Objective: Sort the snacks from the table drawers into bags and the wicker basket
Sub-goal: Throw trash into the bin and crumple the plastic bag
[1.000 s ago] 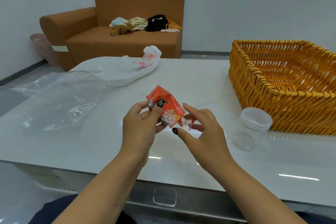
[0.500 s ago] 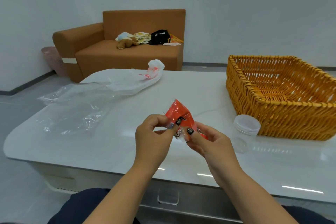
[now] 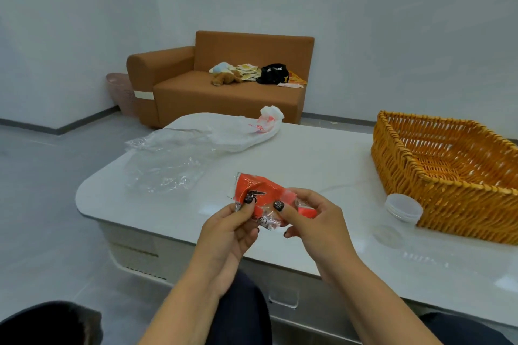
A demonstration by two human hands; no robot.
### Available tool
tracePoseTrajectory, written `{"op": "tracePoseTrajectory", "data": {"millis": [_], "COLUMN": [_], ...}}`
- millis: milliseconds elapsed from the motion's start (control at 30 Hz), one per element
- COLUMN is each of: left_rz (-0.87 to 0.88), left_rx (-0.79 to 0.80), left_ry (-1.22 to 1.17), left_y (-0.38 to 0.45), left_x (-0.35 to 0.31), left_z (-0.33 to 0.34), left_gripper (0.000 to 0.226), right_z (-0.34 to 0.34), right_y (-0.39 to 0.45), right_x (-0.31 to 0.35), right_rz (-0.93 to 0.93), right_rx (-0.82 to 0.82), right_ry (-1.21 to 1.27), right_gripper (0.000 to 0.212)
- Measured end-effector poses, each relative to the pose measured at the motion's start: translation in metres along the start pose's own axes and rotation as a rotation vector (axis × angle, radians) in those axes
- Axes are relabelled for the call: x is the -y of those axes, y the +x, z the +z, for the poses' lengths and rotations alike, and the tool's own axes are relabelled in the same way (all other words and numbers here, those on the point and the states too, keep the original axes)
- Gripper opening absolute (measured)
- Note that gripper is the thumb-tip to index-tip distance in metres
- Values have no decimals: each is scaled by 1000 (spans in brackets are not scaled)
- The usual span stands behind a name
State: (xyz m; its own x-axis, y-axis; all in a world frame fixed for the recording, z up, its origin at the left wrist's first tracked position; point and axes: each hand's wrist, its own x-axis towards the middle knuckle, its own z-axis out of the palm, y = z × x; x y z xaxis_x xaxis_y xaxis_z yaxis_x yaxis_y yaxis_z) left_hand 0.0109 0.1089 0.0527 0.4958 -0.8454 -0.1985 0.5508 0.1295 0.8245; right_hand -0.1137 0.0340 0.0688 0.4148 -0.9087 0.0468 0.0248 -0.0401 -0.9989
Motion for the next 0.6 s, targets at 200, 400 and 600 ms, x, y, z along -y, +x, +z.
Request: {"op": "tracePoseTrajectory", "data": {"millis": [200, 400, 600], "left_rz": [139, 227, 227], "left_rx": [-108, -319, -620], "left_ry": [159, 218, 124], "left_y": [-10, -21, -34], "left_x": [-31, -42, -25], "left_z": [-56, -136, -212], "left_gripper": [11, 12, 8], "right_z": [64, 129, 193], "right_y": [-1, -11, -34], "right_x": [-3, -23, -73], "right_rz": [22, 105, 265], "right_rx": [51, 278, 488], "right_ry": [-61, -91, -31], "right_gripper": [17, 18, 17]}}
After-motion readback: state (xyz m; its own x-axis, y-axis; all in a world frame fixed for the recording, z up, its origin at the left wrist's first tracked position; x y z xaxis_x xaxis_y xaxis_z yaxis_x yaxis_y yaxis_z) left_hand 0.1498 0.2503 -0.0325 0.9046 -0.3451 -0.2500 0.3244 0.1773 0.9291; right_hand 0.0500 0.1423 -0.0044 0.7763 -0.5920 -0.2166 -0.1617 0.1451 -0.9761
